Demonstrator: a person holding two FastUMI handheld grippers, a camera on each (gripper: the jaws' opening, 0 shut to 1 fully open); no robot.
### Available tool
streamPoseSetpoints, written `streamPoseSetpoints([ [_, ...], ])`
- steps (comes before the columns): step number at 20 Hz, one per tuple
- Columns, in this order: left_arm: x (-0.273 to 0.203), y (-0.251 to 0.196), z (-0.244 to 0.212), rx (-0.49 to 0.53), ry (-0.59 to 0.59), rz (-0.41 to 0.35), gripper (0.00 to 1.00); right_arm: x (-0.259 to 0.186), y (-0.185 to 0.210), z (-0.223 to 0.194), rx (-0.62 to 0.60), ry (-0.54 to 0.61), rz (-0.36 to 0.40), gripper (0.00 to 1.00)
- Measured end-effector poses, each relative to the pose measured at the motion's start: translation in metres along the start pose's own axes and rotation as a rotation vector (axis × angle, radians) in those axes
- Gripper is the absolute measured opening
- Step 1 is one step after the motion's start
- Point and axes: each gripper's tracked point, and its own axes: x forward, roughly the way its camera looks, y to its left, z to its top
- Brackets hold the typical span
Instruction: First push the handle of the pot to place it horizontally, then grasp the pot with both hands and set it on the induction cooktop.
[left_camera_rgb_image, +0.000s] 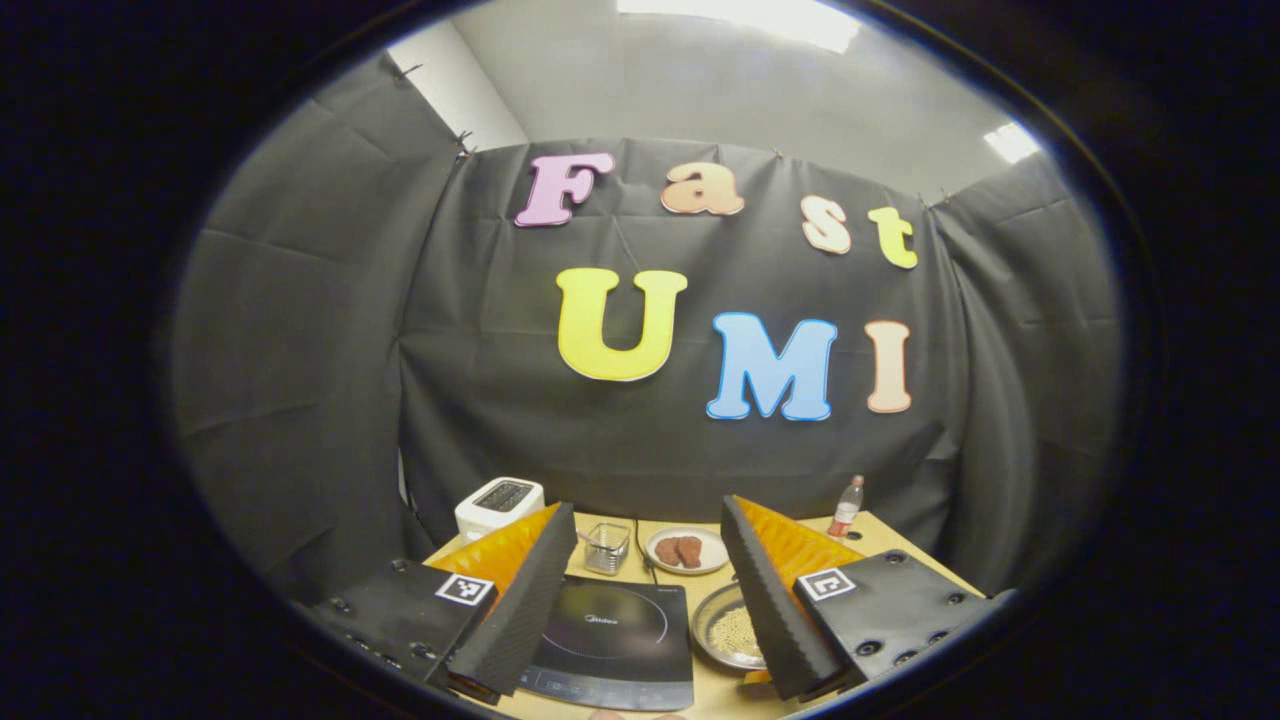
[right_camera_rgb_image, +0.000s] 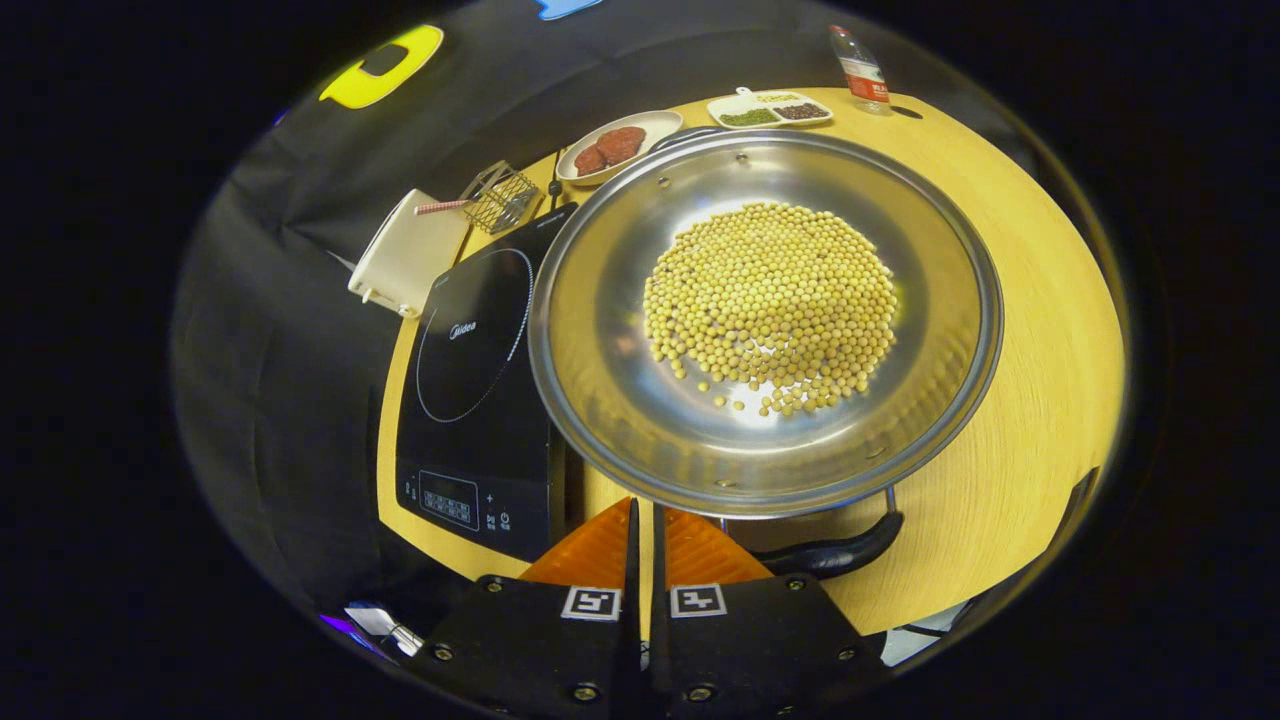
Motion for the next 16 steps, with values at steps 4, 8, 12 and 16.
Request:
streamPoseSetpoints([
  [4,0.004,-0.017,0.002,0.001,-0.003,0.009,0.99,-0.003,-0.014,0.002,-0.006,0.004,-0.006,0.01],
  [8,0.006,-0.034,-0.005,0.0,0.015,0.031,0.92,-0.014,-0.035,0.001,-0.012,0.014,-0.009,0.01],
  [12,0.008,-0.055,-0.014,-0.013,0.036,0.028,0.92,-0.025,-0.054,0.003,-0.026,0.022,-0.012,0.02],
  [16,0.011,-0.074,-0.011,-0.008,0.03,0.026,0.92,-0.037,-0.078,0.009,-0.06,0.022,-0.034,0.02],
])
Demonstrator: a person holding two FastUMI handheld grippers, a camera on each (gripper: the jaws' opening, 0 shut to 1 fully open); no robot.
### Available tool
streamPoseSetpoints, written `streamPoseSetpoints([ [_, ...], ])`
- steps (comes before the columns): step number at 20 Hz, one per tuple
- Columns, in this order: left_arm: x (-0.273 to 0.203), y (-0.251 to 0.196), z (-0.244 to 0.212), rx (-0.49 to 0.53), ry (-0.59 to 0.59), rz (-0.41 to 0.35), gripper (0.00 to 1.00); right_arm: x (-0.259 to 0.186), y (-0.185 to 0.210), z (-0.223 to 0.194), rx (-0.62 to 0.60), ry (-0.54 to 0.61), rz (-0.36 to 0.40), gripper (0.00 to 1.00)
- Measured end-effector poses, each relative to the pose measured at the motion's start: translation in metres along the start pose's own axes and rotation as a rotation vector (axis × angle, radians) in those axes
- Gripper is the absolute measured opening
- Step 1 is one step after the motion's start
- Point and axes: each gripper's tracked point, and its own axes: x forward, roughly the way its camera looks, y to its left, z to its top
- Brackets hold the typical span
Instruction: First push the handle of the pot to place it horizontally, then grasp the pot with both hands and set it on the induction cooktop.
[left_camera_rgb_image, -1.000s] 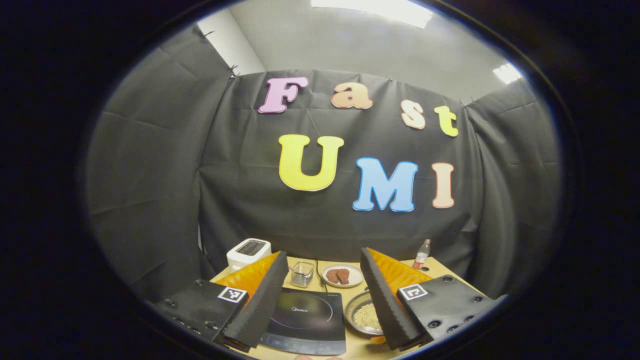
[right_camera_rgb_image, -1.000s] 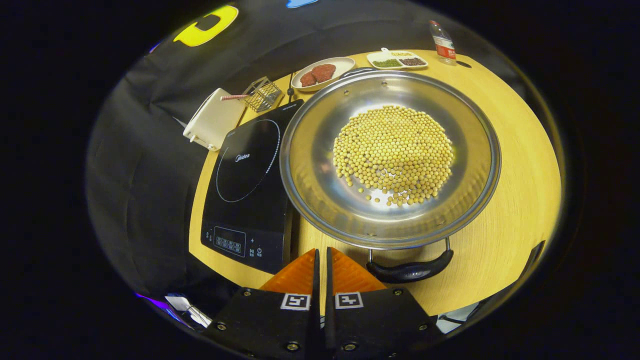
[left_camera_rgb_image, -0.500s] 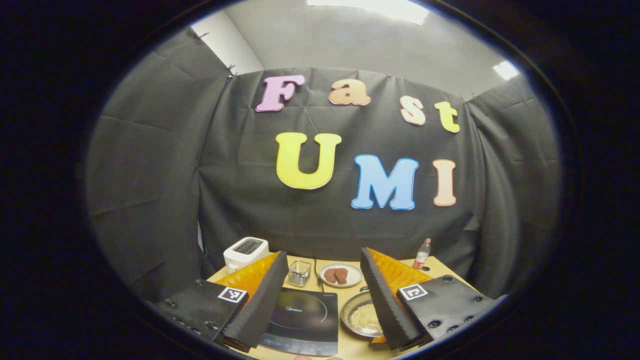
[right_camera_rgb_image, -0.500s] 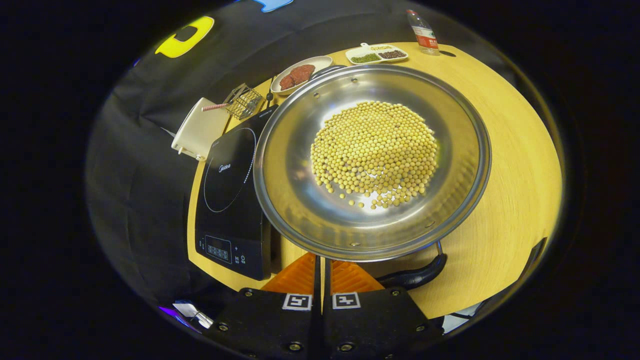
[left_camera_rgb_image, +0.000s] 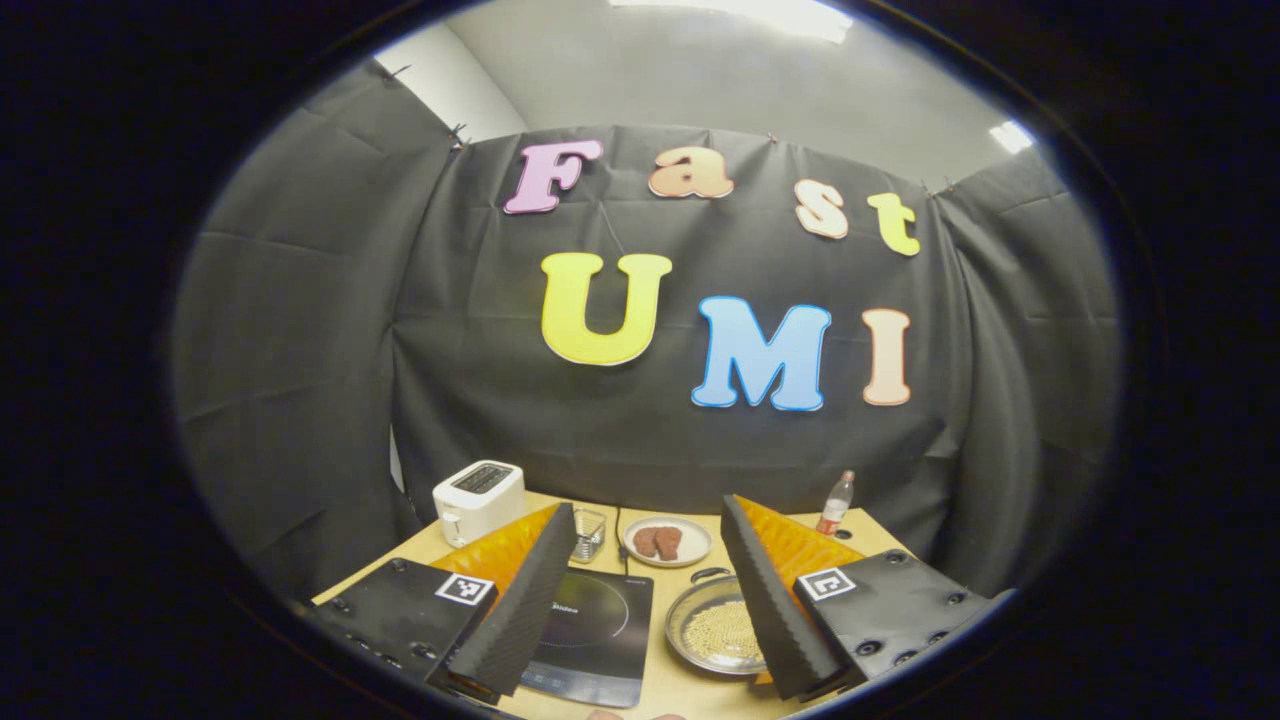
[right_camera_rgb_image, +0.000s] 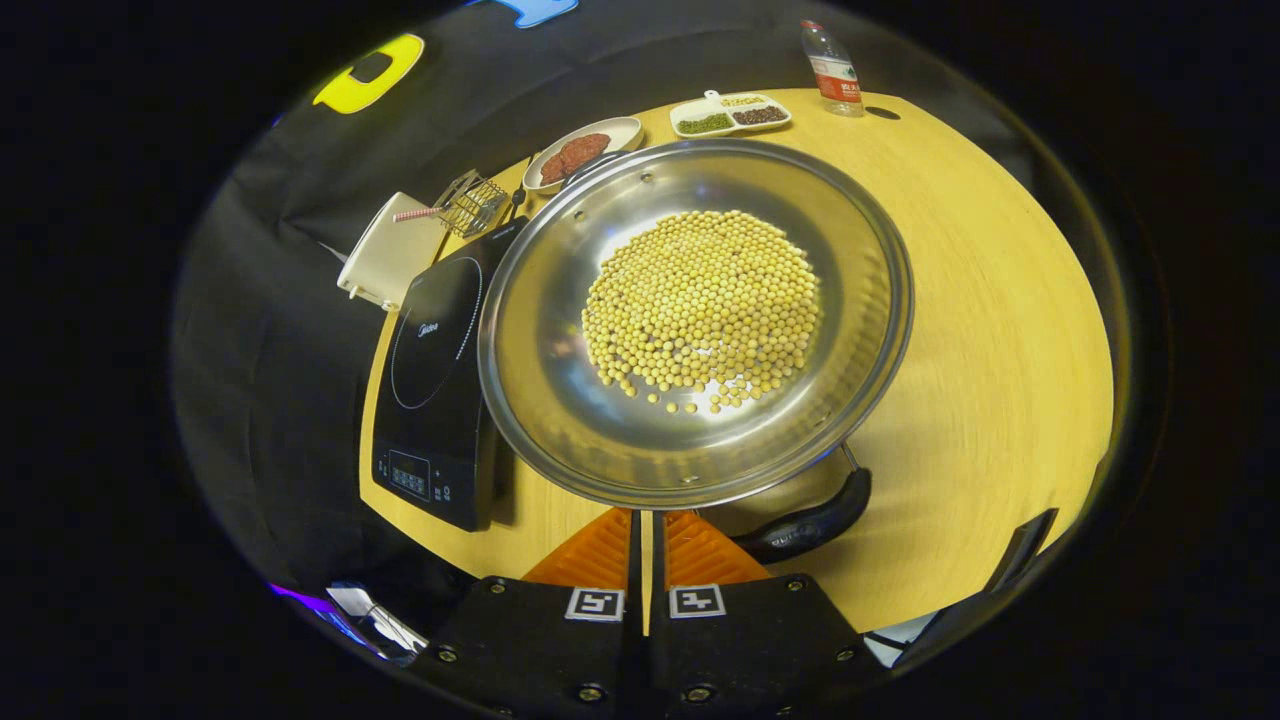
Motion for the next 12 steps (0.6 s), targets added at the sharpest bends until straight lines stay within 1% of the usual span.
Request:
streamPoseSetpoints([
  [7,0.015,-0.02,0.0,0.005,0.003,0.006,0.92,-0.016,-0.04,0.011,0.035,-0.005,-0.021,0.03],
  [12,0.03,-0.038,-0.008,0.016,0.016,-0.001,0.92,-0.025,-0.07,0.026,0.034,-0.018,-0.066,0.03],
])
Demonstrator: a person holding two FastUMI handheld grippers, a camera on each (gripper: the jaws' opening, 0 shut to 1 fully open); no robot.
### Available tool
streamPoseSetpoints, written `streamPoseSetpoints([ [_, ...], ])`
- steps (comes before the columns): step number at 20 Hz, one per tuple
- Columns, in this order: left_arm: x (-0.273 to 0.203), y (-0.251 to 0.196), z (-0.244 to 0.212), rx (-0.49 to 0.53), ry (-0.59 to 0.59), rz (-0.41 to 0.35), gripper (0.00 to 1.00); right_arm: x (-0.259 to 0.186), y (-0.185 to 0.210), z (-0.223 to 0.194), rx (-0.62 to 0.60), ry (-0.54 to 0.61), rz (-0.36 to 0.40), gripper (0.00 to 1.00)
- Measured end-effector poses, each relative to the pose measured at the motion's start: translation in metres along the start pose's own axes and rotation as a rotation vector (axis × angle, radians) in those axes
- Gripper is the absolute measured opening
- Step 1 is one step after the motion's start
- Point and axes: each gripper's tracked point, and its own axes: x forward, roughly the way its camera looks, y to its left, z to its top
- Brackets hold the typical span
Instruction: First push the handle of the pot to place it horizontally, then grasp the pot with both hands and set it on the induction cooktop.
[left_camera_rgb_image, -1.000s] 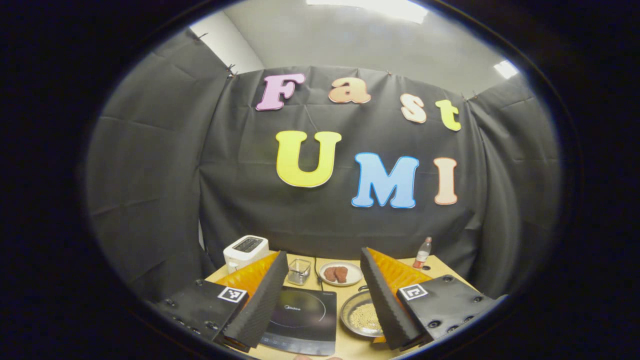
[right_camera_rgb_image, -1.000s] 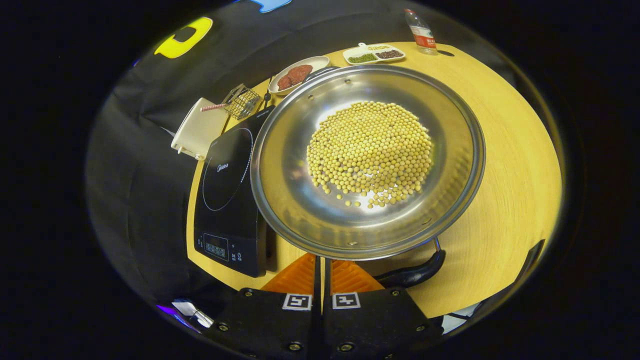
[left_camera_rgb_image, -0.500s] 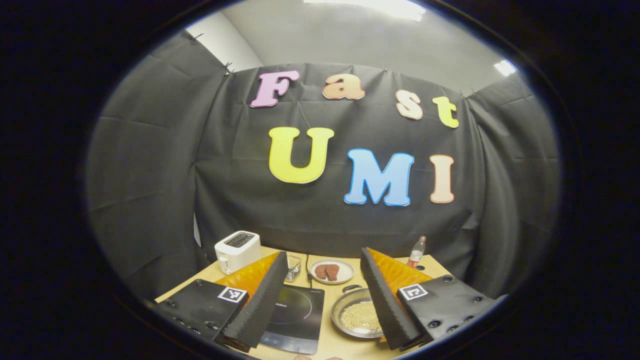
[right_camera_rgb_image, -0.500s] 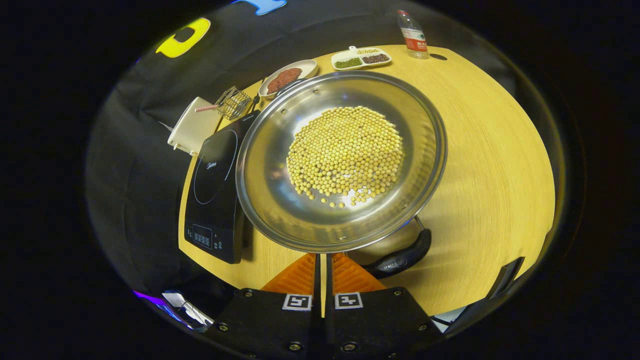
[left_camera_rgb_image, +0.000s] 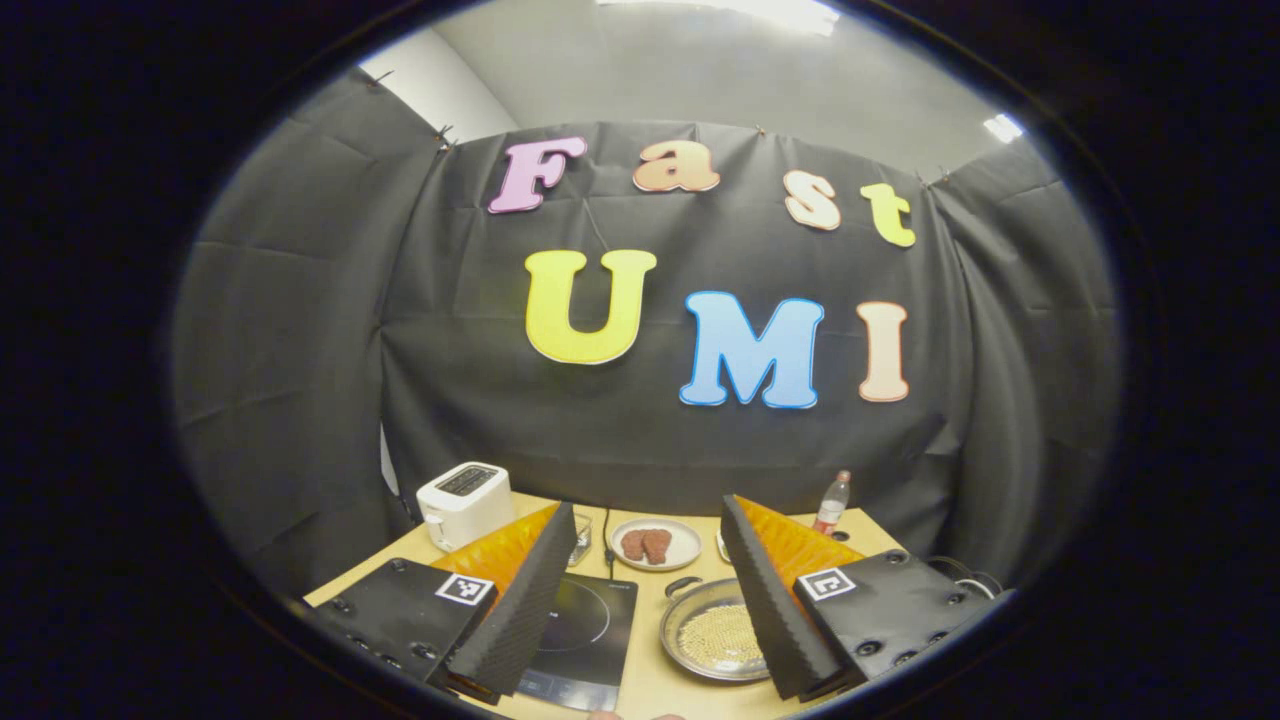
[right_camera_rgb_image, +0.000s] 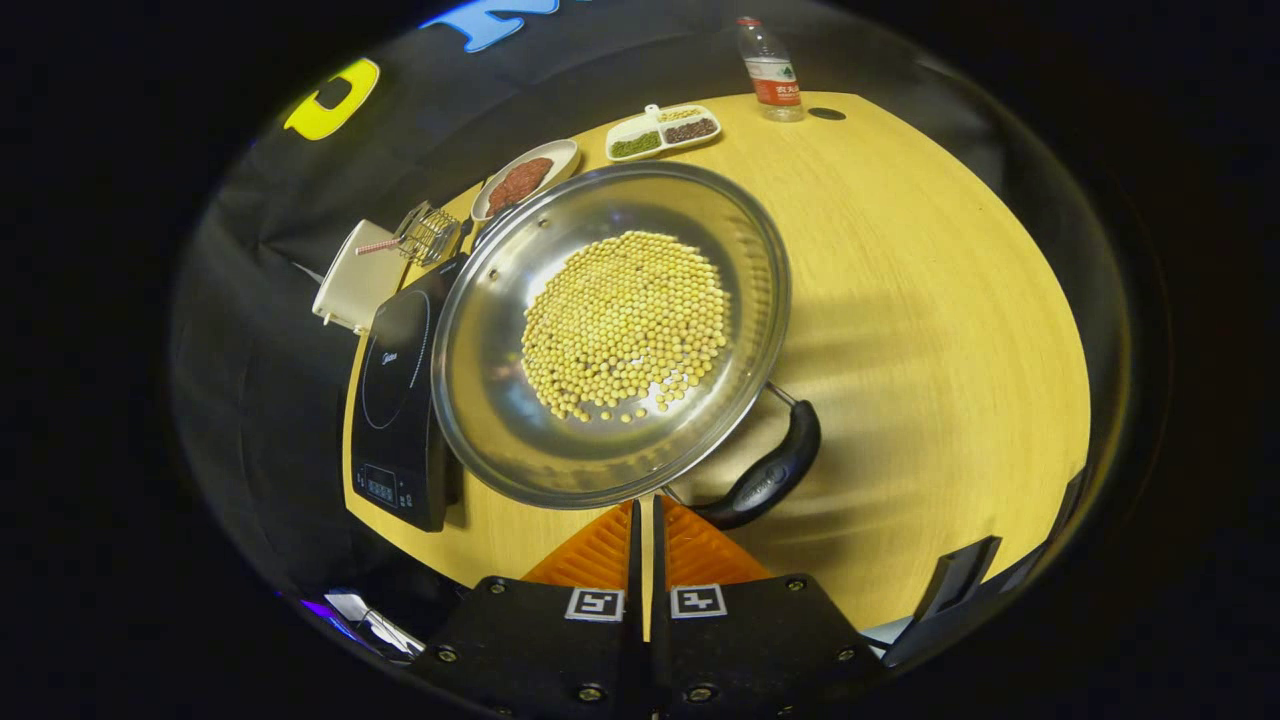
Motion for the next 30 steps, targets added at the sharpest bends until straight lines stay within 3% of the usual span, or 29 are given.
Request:
streamPoseSetpoints([
  [8,0.021,-0.029,-0.048,0.001,0.036,-0.026,0.97,-0.005,-0.032,0.026,-0.041,-0.015,-0.034,0.03],
  [11,0.023,-0.034,-0.042,-0.012,0.015,-0.008,0.99,-0.006,-0.042,0.036,-0.053,-0.019,-0.037,0.03],
  [12,0.024,-0.038,-0.041,-0.003,0.015,-0.006,0.92,-0.007,-0.045,0.038,-0.053,-0.018,-0.036,0.03],
  [21,0.03,-0.054,-0.043,0.088,0.037,0.071,0.95,-0.005,-0.066,0.072,-0.091,-0.022,0.007,0.01],
  [28,0.031,-0.09,-0.046,0.1,0.043,0.053,0.92,-0.003,-0.079,0.095,-0.111,-0.048,0.018,0.01],
  [29,0.033,-0.093,-0.046,0.104,0.048,0.046,0.99,-0.003,-0.079,0.097,-0.111,-0.051,0.018,0.01],
  [30,0.036,-0.092,-0.051,0.105,0.056,0.041,0.95,-0.004,-0.08,0.1,-0.108,-0.055,0.019,0.01],
])
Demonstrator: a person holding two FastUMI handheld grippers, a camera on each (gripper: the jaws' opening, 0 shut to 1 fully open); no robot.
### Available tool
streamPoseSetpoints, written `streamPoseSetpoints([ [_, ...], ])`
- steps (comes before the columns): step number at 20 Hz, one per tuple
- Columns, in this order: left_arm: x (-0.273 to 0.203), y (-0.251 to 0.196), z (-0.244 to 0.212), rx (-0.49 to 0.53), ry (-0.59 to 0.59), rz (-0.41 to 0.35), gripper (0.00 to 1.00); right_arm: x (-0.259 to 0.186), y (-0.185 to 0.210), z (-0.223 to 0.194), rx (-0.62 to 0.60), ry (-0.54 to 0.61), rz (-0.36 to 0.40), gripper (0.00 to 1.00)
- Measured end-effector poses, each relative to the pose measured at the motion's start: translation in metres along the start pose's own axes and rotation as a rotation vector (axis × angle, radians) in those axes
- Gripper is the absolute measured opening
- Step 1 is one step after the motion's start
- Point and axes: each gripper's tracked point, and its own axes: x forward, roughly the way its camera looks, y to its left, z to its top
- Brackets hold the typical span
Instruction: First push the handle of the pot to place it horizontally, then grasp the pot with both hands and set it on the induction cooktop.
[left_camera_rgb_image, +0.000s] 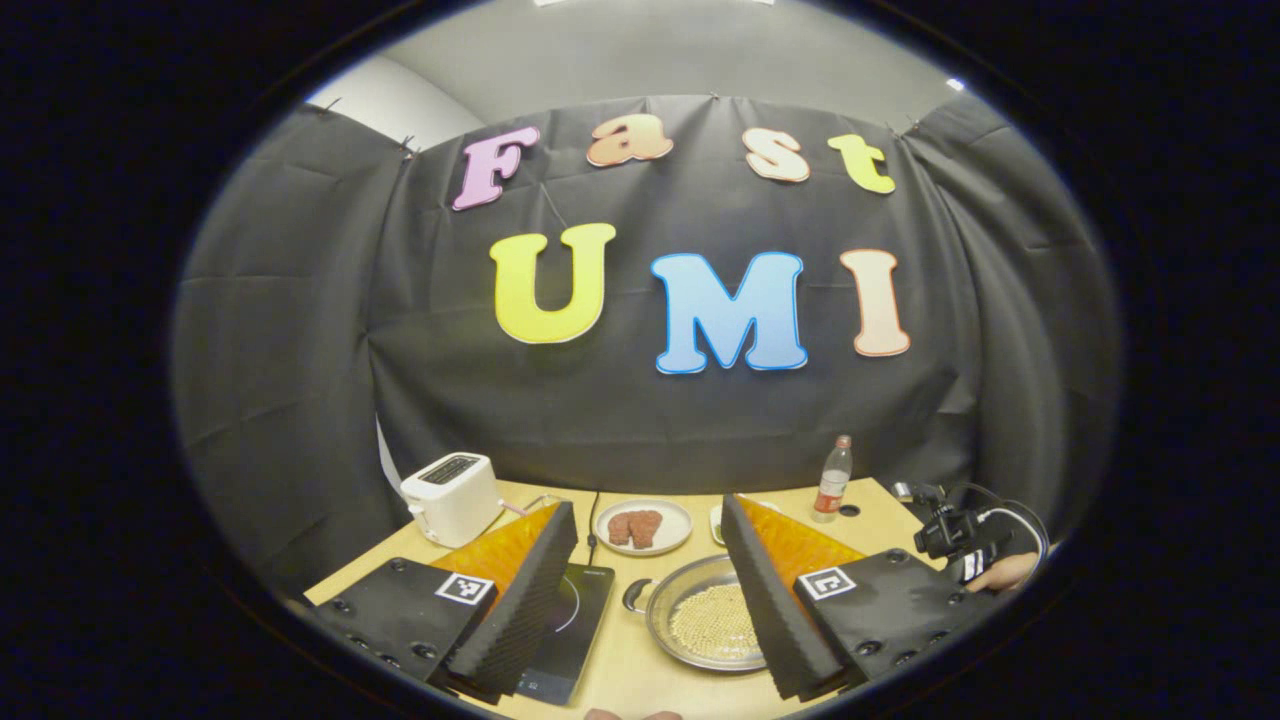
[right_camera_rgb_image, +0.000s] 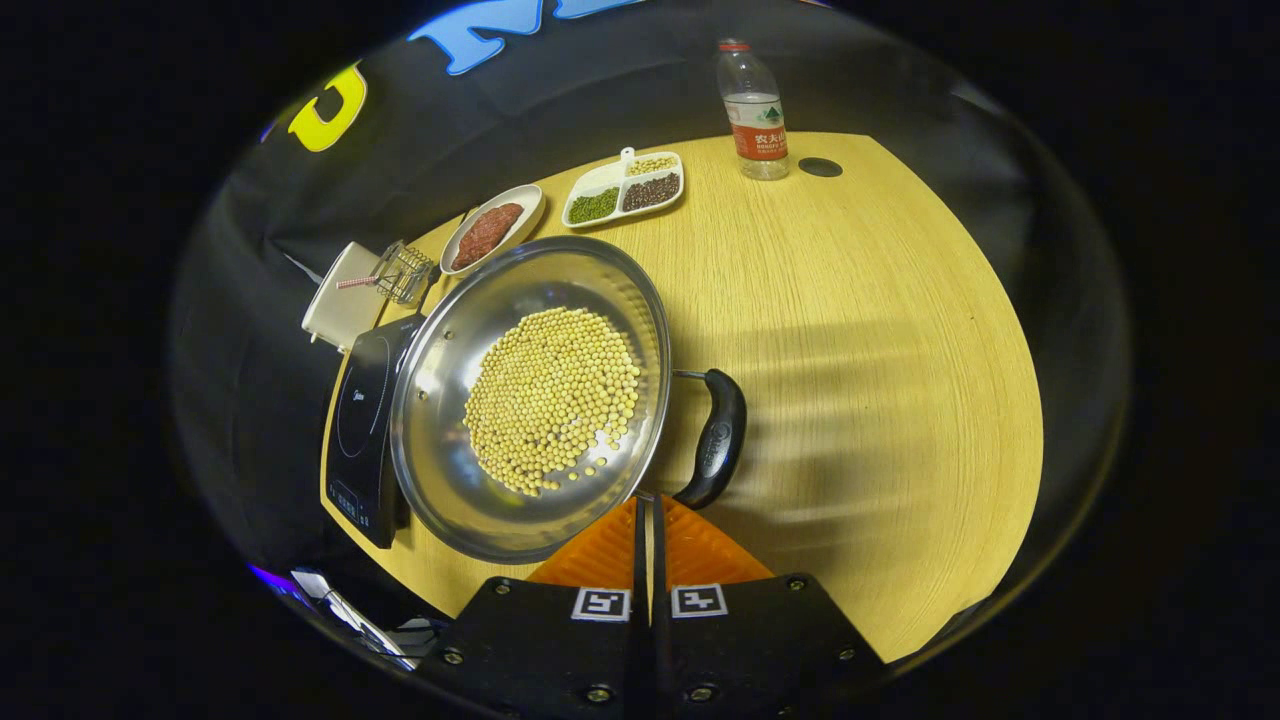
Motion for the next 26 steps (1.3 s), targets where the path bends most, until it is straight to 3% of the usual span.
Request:
streamPoseSetpoints([
  [4,0.016,-0.003,-0.014,-0.021,0.029,-0.043,0.92,-0.01,-0.01,0.009,-0.018,-0.062,-0.044,0.01],
  [6,0.029,-0.002,-0.024,-0.023,0.05,-0.076,0.95,-0.02,-0.01,0.015,-0.01,-0.112,-0.048,0.1],
  [8,0.042,0.0,-0.036,-0.03,0.079,-0.114,0.99,-0.029,-0.008,0.017,-0.003,-0.142,-0.054,0.41],
  [10,0.057,0.003,-0.047,-0.036,0.11,-0.151,0.99,-0.035,-0.007,0.02,0.004,-0.183,-0.065,0.6],
  [11,0.064,0.005,-0.053,-0.035,0.128,-0.17,0.99,-0.036,-0.007,0.022,0.016,-0.204,-0.07,0.87],
  [14,0.088,0.007,-0.079,-0.026,0.195,-0.236,0.92,-0.04,-0.003,0.027,0.09,-0.252,-0.074,0.88],
  [18,0.128,0.0,-0.128,-0.029,0.3,-0.338,0.95,-0.033,-0.005,0.031,0.153,-0.292,-0.105,0.88],
  [26,0.207,0.004,-0.227,-0.023,0.456,-0.382,0.96,0.001,-0.011,0.045,0.179,-0.308,-0.161,0.88],
])
